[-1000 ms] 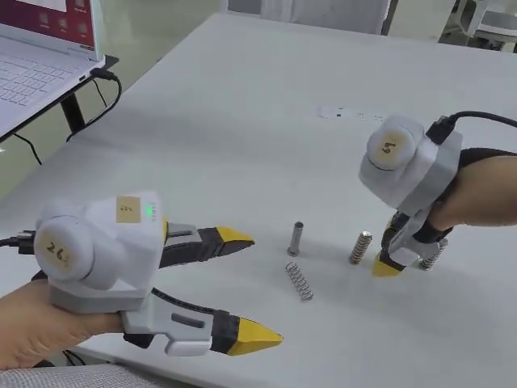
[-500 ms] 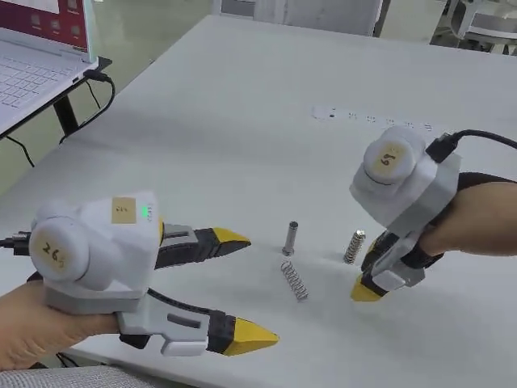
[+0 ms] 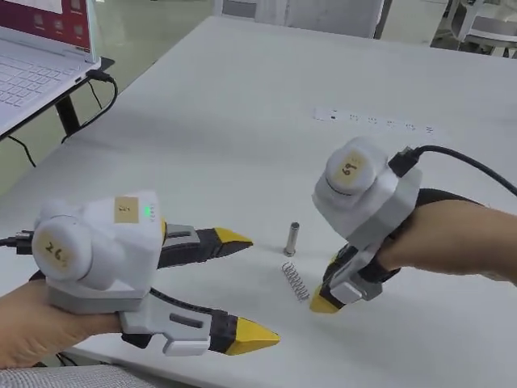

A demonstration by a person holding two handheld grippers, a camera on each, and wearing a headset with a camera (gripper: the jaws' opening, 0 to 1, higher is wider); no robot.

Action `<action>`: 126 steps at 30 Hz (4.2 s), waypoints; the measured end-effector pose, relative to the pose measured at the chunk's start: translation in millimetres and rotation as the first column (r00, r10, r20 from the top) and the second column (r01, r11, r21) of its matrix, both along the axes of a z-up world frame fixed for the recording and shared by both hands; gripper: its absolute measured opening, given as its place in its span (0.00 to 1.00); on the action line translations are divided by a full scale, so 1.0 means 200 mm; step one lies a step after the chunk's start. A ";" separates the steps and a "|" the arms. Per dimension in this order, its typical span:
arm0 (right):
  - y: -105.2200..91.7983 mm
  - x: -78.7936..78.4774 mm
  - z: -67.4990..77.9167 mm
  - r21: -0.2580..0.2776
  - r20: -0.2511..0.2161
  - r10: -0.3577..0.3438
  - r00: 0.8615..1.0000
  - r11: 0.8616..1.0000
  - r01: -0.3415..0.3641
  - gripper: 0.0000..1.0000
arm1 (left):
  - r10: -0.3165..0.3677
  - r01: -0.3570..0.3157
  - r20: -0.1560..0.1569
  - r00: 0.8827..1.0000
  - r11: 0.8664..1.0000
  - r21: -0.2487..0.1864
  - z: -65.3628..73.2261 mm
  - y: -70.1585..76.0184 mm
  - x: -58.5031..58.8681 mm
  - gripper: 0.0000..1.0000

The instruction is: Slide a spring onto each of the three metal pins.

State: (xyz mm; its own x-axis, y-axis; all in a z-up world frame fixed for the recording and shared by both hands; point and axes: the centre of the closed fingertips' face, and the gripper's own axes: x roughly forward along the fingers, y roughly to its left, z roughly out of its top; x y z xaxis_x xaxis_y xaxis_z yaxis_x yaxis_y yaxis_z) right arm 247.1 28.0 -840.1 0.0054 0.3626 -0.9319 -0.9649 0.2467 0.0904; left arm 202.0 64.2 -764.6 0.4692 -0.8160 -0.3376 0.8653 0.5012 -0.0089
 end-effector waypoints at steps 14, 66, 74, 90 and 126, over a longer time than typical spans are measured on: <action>0.09 0.05 -0.07 -0.018 0.026 -0.113 0.993 0.993 0.114 0.22 | 0.000 0.000 0.001 1.000 1.000 0.002 0.00 0.00 0.00 0.60; 0.08 -0.26 0.32 0.031 0.111 0.375 0.921 0.924 -0.380 0.09 | -0.061 0.060 0.009 0.998 0.998 0.036 0.02 -0.02 -0.01 0.37; 0.09 -0.32 0.33 0.043 0.115 0.461 0.880 0.883 -0.468 0.09 | -0.099 0.099 0.010 0.995 0.995 0.021 0.04 -0.05 -0.04 0.24; 0.12 -0.33 0.37 0.055 0.138 0.523 0.841 0.844 -0.533 0.09 | -0.123 0.123 0.010 0.992 0.992 0.015 0.05 -0.07 -0.05 0.06; 0.09 -0.29 0.32 0.058 0.138 0.483 0.864 0.867 -0.494 0.12 | -0.136 0.136 0.009 0.991 0.990 -0.035 0.11 -0.07 -0.06 0.02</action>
